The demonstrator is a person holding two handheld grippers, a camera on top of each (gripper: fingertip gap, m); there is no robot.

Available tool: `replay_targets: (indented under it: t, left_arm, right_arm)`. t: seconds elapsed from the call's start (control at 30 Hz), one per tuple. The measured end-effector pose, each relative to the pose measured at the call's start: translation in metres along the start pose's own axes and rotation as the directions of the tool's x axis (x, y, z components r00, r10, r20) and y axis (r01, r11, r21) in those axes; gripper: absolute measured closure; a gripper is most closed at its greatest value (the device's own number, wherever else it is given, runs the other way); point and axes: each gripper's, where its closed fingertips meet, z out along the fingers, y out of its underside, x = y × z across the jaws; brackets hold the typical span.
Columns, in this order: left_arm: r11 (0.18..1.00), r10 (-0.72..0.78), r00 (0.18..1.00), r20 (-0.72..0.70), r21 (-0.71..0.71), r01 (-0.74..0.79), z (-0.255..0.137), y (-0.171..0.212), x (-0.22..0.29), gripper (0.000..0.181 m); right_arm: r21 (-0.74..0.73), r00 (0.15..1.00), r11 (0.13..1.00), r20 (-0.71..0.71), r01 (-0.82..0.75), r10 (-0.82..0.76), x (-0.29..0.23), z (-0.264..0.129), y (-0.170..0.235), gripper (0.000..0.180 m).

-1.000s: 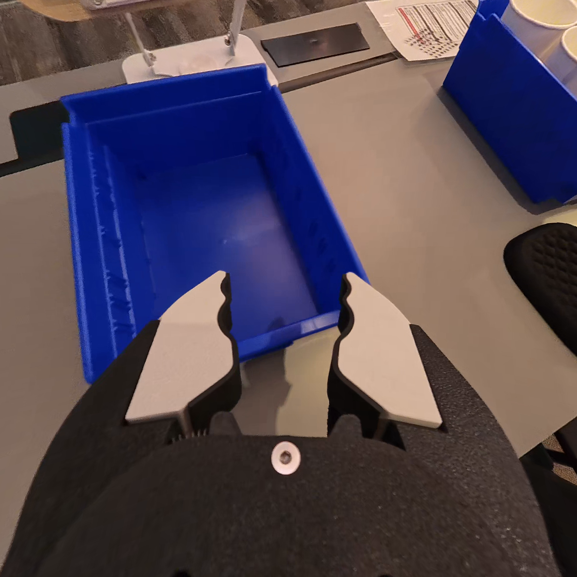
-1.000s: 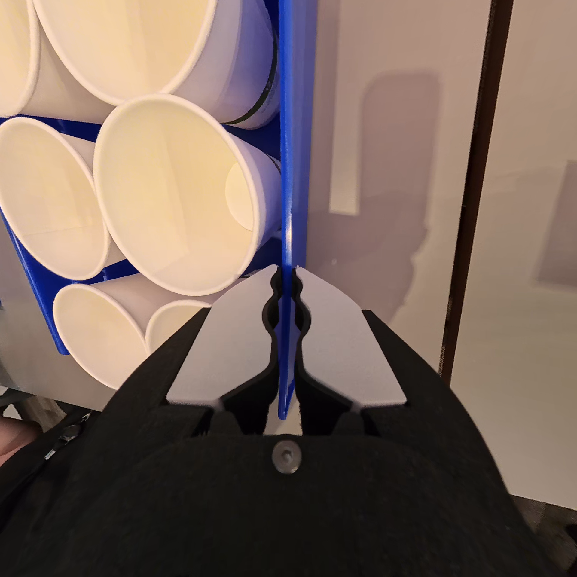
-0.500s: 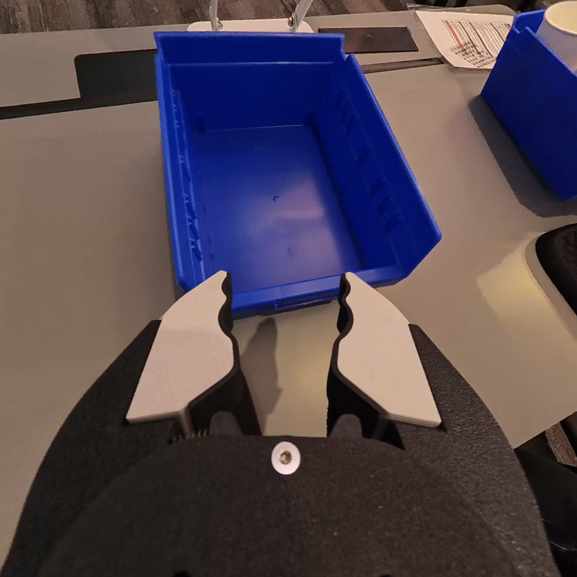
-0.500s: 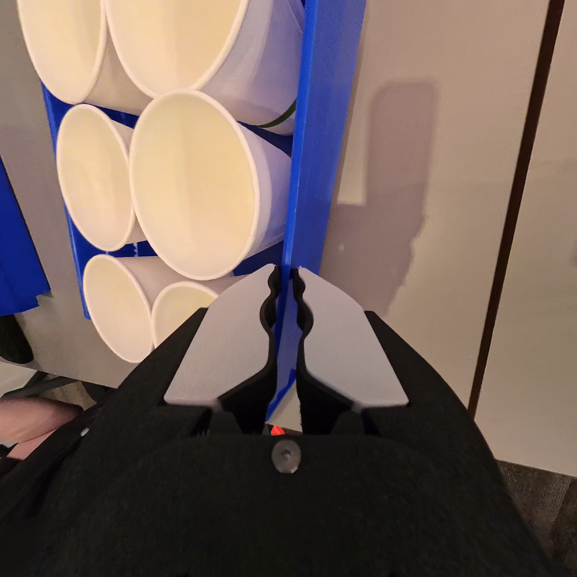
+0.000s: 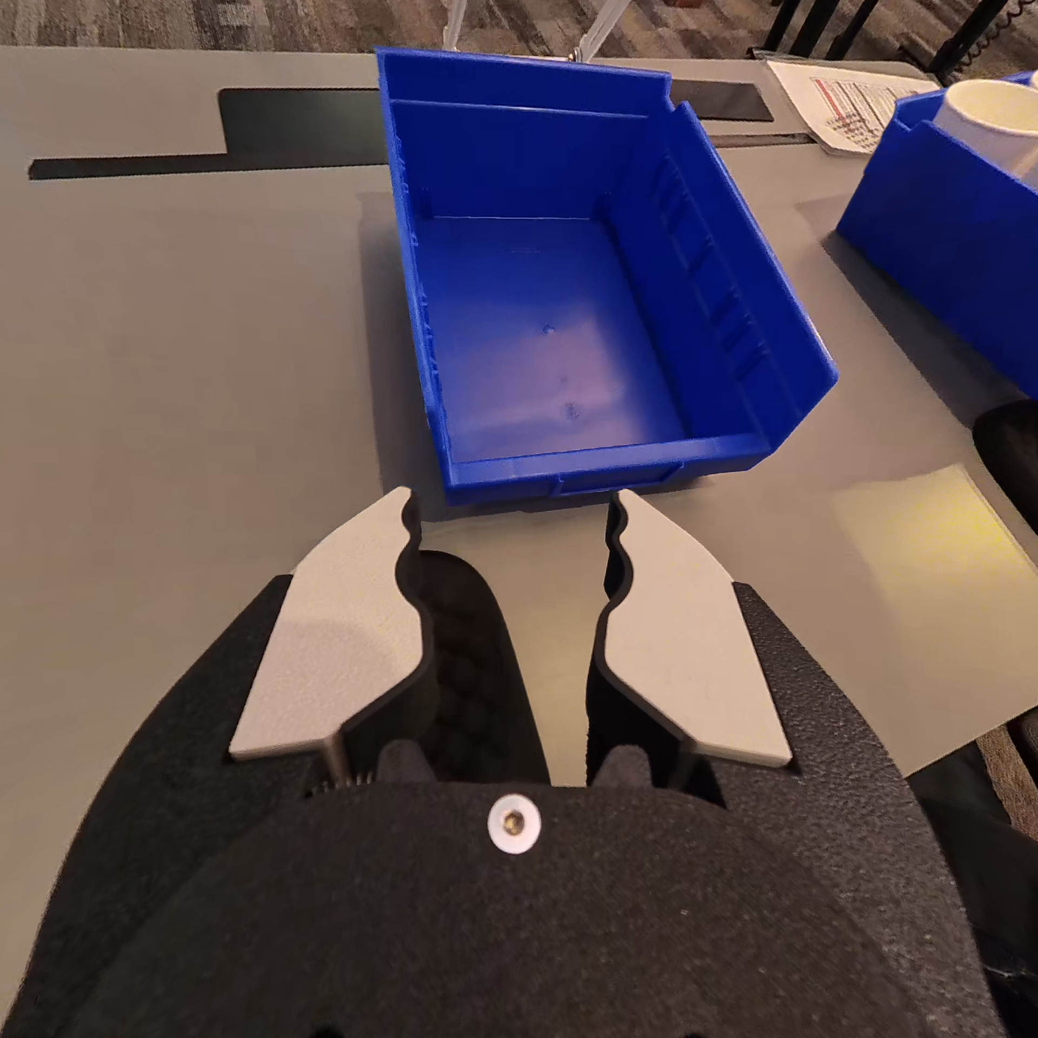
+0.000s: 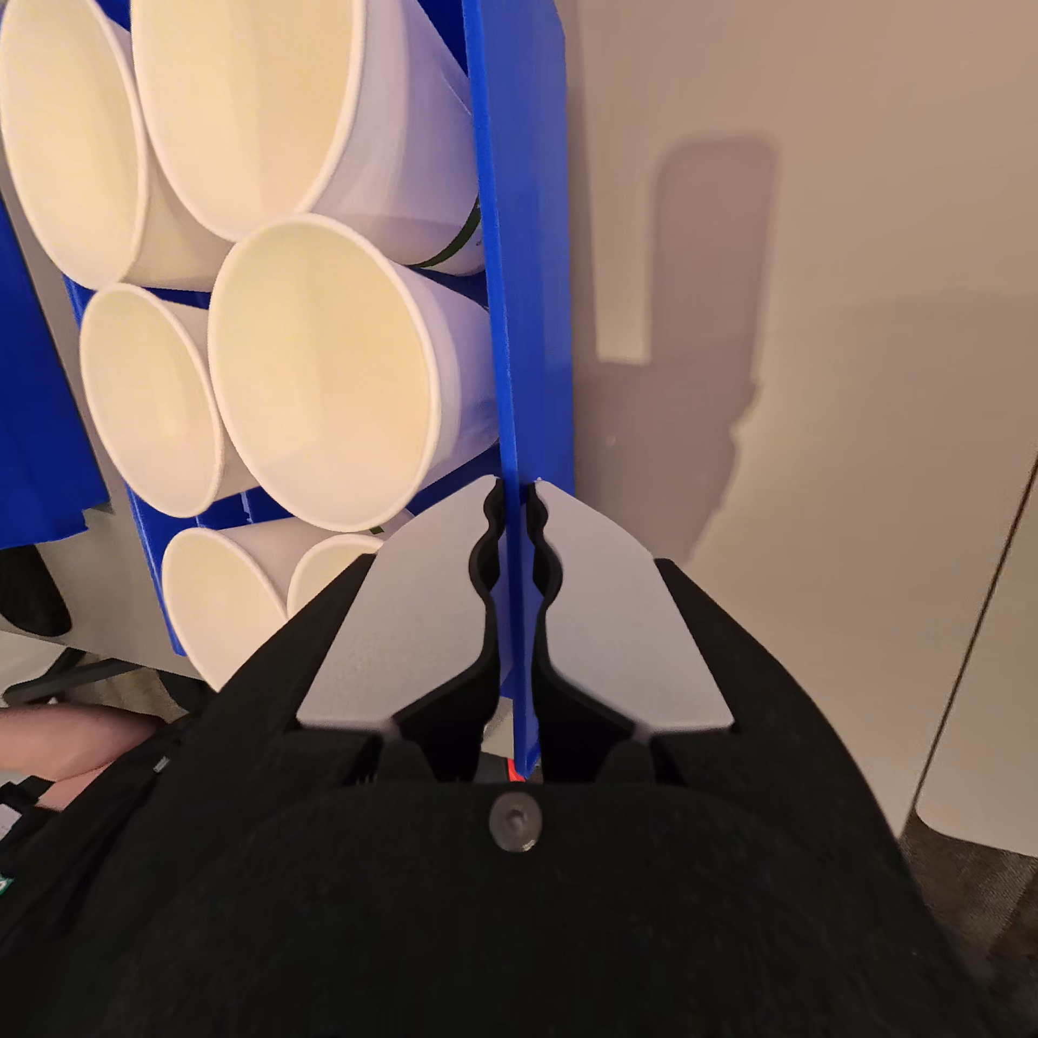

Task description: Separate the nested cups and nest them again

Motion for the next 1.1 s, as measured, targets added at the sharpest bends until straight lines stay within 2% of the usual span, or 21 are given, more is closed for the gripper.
replay_targets:
  t: [0.5,0.73,0.93,1.1]
  left_arm:
    - [1.0,0.007,1.0,0.017,-0.011,-0.007,0.005,-0.002,0.005,0.119]
    - [0.999,0.029,1.0,0.004,-0.03,-0.029,0.017,-0.004,0.015,0.119]
    - [0.998,0.032,0.999,0.003,-0.045,-0.032,0.021,-0.002,0.017,0.119]
    - [0.999,0.028,0.999,0.023,-0.039,-0.027,0.016,-0.003,0.013,0.12]
  right_arm:
    - [0.018,0.999,1.0,-0.037,-0.025,0.026,0.014,0.038,-0.022,0.174]
    - [0.029,0.993,0.997,-0.095,0.066,-0.063,0.014,0.036,-0.035,0.172]
    - [-0.087,0.979,0.985,-0.131,0.147,-0.158,0.017,0.04,-0.035,0.172]
    - [-0.152,0.971,0.965,-0.077,0.213,-0.226,0.017,0.045,-0.034,0.172]
